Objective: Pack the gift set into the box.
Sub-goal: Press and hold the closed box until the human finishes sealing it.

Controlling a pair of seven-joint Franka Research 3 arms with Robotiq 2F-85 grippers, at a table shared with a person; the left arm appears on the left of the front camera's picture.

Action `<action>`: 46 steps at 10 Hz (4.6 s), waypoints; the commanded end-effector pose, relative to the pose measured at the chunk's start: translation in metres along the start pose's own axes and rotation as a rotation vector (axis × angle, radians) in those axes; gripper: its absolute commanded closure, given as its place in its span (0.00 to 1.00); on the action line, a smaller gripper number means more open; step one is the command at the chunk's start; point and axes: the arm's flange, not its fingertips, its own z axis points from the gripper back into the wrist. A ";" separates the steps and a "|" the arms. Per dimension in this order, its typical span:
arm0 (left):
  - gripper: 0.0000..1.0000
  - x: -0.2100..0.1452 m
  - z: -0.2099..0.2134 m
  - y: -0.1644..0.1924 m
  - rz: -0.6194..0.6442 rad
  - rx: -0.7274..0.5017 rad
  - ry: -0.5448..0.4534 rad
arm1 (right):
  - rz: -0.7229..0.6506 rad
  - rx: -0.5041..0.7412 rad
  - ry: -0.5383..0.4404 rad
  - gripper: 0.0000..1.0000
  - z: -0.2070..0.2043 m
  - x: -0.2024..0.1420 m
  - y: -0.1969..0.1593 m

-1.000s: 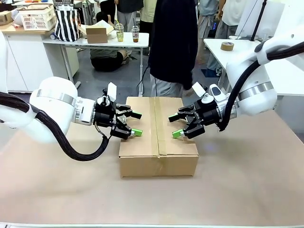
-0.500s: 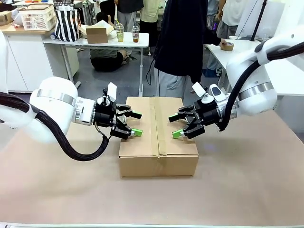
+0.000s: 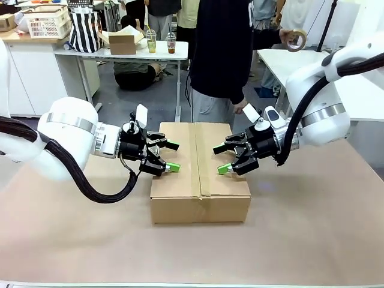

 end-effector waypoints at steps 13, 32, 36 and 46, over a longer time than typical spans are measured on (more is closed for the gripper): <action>0.00 -0.002 -0.001 -0.001 0.001 -0.003 -0.001 | -0.005 -0.001 0.003 0.00 -0.001 -0.002 0.000; 0.00 -0.002 -0.001 -0.001 0.001 -0.003 -0.001 | -0.005 -0.001 0.003 0.00 -0.001 -0.002 0.000; 0.00 -0.002 -0.001 -0.001 0.001 -0.003 -0.001 | -0.005 -0.001 0.003 0.00 -0.001 -0.002 0.000; 0.00 -0.002 -0.001 -0.001 0.001 -0.003 -0.001 | -0.005 -0.001 0.003 0.00 -0.001 -0.002 0.000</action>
